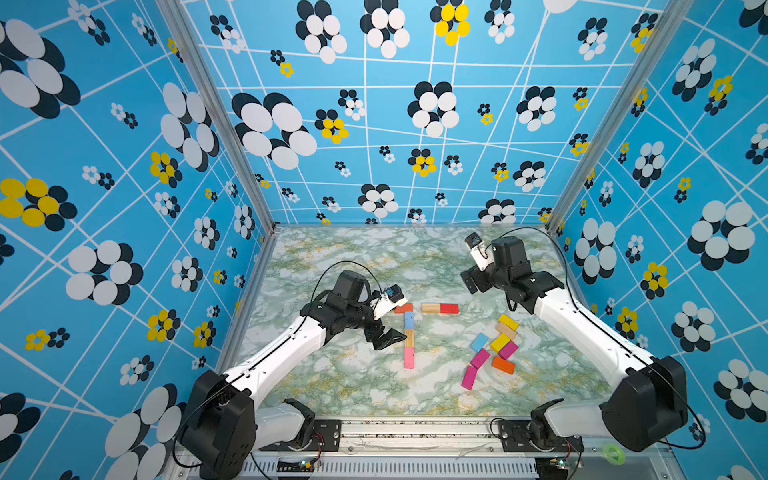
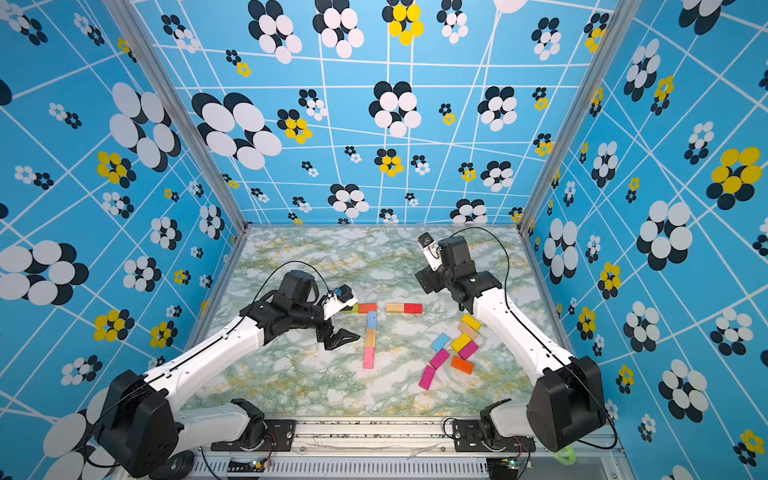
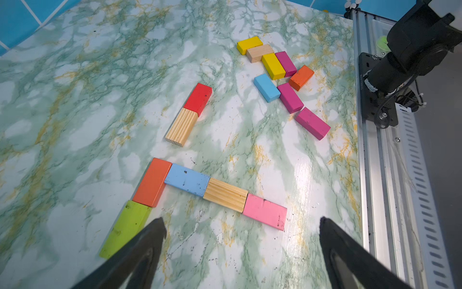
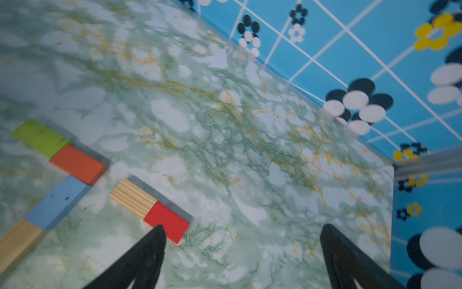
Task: Assemble the number 7 with building blocks
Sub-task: Assemble the building block at the center of the board, then pick up the building block from the center of the board.
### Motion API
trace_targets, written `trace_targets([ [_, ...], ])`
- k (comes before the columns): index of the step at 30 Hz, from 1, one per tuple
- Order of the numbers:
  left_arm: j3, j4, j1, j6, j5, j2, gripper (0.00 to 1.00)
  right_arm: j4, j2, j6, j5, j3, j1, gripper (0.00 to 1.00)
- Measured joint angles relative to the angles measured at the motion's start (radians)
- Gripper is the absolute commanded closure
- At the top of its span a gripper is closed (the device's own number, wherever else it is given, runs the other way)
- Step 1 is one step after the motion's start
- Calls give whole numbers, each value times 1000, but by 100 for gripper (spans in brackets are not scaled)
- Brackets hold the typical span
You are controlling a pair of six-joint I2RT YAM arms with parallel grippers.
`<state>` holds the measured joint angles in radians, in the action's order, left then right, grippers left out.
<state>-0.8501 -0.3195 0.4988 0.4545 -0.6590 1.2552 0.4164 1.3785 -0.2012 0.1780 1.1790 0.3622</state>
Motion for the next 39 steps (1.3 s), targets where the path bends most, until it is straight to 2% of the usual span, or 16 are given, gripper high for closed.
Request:
trace_targets([
  [3, 0, 17, 0, -26, 0, -1, 1, 163, 13, 241, 21, 87, -72, 8],
  [6, 0, 24, 0, -46, 0, -2, 1, 296, 1, 460, -25, 91, -104, 17],
  [9, 0, 29, 0, -57, 0, -2, 1, 359, -38, 653, -122, -5, -101, 29],
  [14, 0, 29, 11, -61, -3, -3, 1, 432, -72, 882, -230, -183, -83, 34],
  [20, 0, 28, 27, -46, -9, -3, 1, 417, -60, 1017, -267, -259, -22, 38],
  [26, 0, 28, 31, -31, -11, -3, 1, 337, 8, 1093, -286, -325, 22, 42],
  [39, 0, 27, 35, -16, -11, -9, 1, 256, 96, 1114, -283, -340, 22, 49],
])
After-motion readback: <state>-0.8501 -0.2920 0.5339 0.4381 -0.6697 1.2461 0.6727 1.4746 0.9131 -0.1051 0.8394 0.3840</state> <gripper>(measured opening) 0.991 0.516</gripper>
